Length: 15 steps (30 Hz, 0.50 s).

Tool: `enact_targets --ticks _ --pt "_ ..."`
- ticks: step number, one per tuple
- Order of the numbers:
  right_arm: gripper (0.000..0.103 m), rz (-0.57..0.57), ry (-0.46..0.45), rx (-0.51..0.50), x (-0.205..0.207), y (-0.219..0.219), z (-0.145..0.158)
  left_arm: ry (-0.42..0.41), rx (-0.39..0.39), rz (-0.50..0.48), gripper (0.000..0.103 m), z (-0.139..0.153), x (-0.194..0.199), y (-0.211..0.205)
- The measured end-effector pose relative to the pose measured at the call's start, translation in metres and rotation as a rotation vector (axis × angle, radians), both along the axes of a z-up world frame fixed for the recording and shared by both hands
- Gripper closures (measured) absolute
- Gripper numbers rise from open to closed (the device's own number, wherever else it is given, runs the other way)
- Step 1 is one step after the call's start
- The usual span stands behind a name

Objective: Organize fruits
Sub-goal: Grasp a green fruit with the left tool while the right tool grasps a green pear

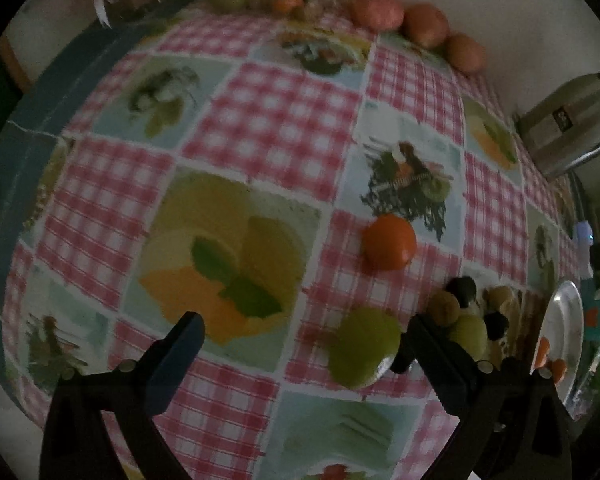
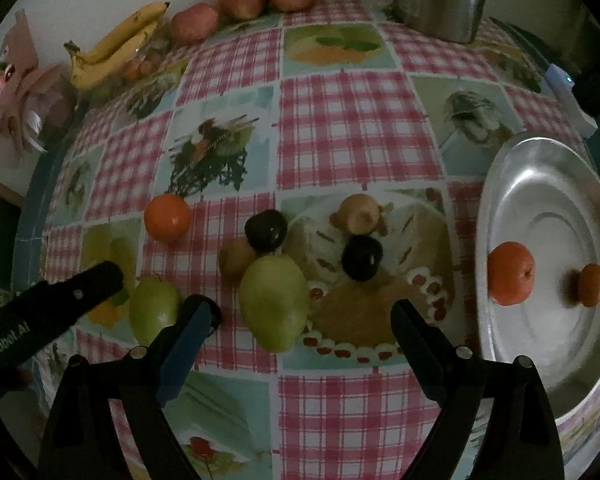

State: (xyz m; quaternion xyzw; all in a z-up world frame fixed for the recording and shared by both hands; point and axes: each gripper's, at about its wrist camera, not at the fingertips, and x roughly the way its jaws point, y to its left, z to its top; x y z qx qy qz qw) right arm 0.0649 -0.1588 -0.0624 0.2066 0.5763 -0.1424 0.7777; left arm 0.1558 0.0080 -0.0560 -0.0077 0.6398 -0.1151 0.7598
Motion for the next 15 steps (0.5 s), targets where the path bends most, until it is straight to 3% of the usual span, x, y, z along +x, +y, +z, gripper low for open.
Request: enact_targets --ticks 8,15 --pt "0.011 0.007 0.014 0.027 0.006 -0.002 -0.013 0.059 -0.014 -0.003 0.006 -0.018 -0.002 -0.007" --pt "0.019 0.014 0.004 0.024 0.008 -0.002 -0.013 0.136 -0.116 0.030 0.027 -0.030 -0.002 -0.007"
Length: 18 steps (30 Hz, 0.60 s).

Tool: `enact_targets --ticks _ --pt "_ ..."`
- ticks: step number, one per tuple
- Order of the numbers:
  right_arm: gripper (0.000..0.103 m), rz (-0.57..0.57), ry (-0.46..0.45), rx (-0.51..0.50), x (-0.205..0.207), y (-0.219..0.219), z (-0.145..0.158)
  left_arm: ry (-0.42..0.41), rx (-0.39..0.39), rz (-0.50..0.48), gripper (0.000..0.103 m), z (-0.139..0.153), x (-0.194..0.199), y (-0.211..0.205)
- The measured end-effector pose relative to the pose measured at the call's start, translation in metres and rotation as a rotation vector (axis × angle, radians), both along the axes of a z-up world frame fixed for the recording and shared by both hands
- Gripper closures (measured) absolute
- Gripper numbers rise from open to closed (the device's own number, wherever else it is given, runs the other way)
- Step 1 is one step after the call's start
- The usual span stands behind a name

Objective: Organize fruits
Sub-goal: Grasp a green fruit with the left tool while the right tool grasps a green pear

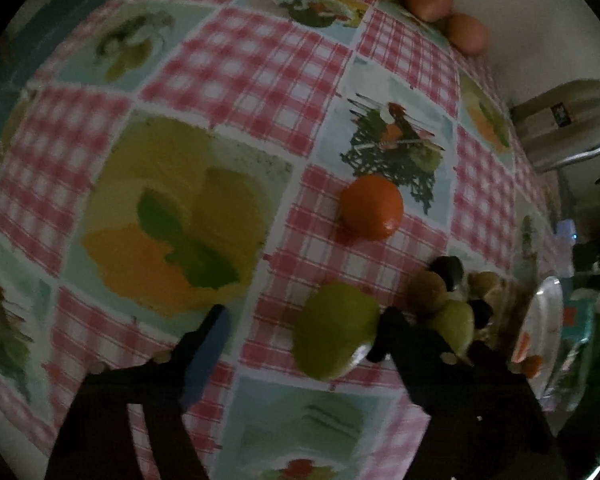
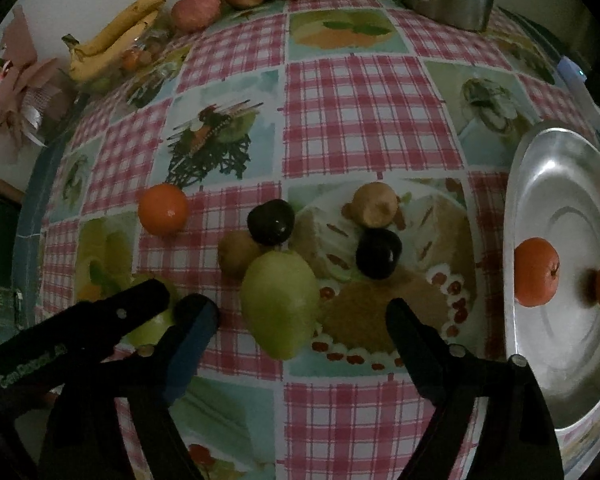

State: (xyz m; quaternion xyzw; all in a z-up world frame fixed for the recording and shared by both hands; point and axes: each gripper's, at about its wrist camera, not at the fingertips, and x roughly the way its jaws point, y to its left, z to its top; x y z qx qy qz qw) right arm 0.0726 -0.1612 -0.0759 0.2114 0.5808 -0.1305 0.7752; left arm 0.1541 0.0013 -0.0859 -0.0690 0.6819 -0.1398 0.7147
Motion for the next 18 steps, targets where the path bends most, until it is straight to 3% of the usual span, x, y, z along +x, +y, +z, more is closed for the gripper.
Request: enact_targets --ticks 4,7,12,16,18 --pt "0.020 0.009 -0.011 -0.003 0.001 0.002 0.002 0.005 -0.038 0.015 0.037 -0.002 -0.002 0.005" --pt "0.027 0.018 -0.016 -0.011 0.005 0.005 0.002 0.029 -0.071 0.018 0.042 -0.004 -0.002 0.006" --pt "0.032 0.020 -0.012 -0.008 0.007 0.005 -0.001 0.021 -0.055 -0.002 0.043 0.000 0.001 -0.001" --pt "0.038 0.019 -0.008 -0.003 0.006 0.005 -0.002 0.026 -0.066 -0.004 0.056 -0.002 -0.001 -0.013" --pt "0.038 0.026 -0.006 -0.002 0.005 0.005 -0.002 0.029 -0.066 -0.002 0.056 -0.002 -0.002 -0.015"
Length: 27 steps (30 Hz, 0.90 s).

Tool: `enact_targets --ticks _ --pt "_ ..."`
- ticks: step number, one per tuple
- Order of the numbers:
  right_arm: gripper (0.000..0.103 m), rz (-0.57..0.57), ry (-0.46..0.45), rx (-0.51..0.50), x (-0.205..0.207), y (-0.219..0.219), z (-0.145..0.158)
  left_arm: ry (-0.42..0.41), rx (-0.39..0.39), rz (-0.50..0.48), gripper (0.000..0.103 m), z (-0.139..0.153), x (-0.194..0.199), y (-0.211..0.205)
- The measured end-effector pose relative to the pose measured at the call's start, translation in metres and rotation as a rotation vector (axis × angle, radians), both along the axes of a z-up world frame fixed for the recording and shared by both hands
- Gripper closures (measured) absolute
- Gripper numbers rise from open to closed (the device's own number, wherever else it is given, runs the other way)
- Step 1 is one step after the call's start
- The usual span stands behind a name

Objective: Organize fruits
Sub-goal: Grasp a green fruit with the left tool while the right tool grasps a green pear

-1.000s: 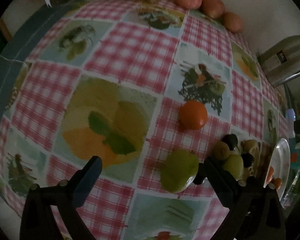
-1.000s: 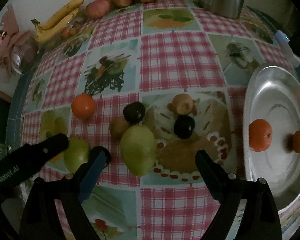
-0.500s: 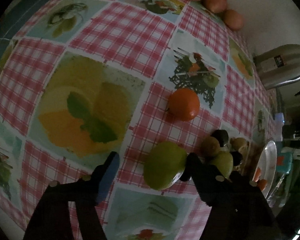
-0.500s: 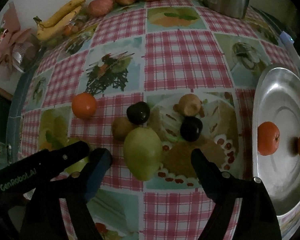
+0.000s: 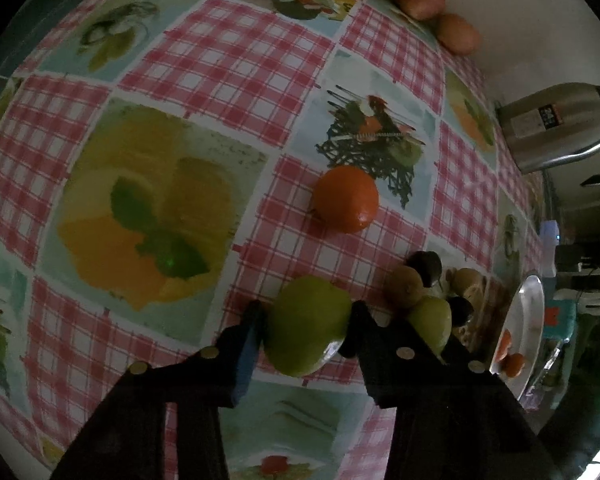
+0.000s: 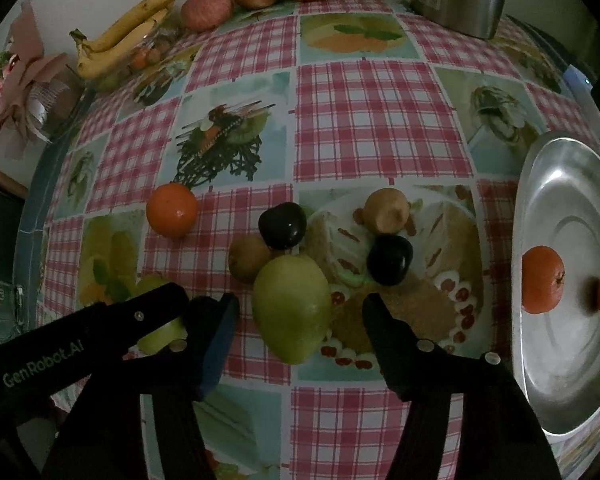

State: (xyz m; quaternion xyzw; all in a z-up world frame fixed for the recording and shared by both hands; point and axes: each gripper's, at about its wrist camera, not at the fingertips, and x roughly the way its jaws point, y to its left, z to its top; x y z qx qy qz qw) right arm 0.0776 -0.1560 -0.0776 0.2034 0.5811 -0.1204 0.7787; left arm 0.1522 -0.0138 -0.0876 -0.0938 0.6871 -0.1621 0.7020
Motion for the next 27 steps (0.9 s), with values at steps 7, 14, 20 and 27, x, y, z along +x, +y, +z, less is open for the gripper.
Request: enact_targets --ticks 7,14,20,27 --pt "0.049 0.004 -0.004 0.016 0.002 0.000 0.000 0.013 -0.008 0.023 0.056 -0.002 0.001 0.000" --pt "0.062 0.007 -0.001 0.029 0.003 0.001 -0.001 0.013 -0.008 0.025 0.056 -0.001 0.002 0.011" --pt "0.062 0.008 -0.004 0.045 0.000 0.000 0.000 -0.036 0.046 0.022 0.057 0.009 -0.001 0.007" --pt "0.062 0.013 -0.012 0.071 -0.002 -0.003 -0.001 -0.125 0.116 -0.038 0.056 0.026 -0.012 -0.018"
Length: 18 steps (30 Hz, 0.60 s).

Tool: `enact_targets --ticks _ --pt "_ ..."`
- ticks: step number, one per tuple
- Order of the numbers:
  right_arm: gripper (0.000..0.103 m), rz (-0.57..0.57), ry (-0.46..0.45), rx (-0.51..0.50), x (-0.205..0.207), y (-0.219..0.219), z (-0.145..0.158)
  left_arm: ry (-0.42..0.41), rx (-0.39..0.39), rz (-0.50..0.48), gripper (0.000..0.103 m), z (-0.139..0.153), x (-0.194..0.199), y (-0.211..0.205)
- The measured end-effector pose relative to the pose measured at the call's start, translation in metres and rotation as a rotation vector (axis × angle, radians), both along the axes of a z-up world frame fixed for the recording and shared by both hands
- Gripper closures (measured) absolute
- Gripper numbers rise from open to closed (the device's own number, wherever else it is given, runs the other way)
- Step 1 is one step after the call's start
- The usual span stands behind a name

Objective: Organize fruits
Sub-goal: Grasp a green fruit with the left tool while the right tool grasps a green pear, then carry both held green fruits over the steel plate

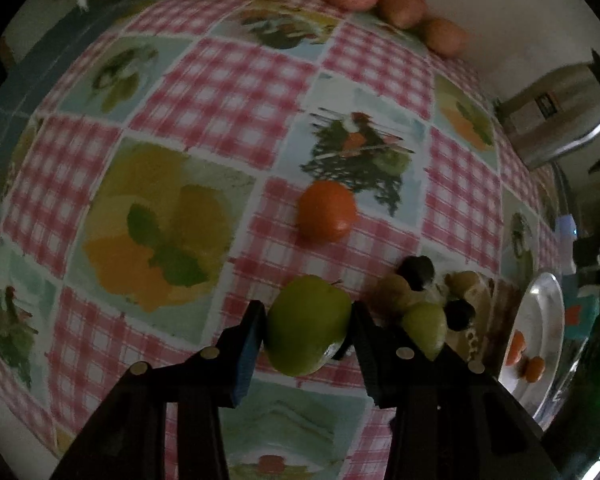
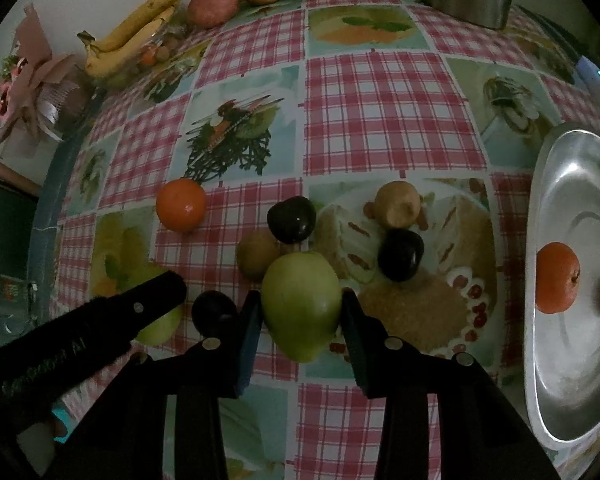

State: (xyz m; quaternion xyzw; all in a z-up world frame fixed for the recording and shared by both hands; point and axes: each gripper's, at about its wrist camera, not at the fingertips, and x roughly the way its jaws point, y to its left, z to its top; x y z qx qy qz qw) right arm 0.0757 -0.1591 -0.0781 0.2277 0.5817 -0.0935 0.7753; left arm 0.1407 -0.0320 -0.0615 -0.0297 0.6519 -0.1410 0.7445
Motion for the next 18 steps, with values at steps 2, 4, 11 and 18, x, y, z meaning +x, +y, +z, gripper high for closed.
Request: enact_targets --ticks 2,4,11,18 --pt "0.062 0.003 0.000 0.000 0.0000 0.0005 0.0000 -0.031 0.030 -0.016 0.056 0.0040 -0.0030 -0.0072" --pt "0.062 0.010 0.002 -0.005 0.0004 0.0015 -0.0003 -0.046 0.039 -0.020 0.056 0.0070 -0.0036 -0.0106" --pt "0.062 -0.015 -0.006 0.023 -0.0040 -0.0018 -0.0010 -0.054 0.029 -0.024 0.056 0.0089 -0.0036 -0.0118" --pt "0.062 -0.032 -0.013 0.028 -0.0073 -0.0008 0.0051 -0.043 -0.004 -0.002 0.056 0.0115 -0.0040 -0.0067"
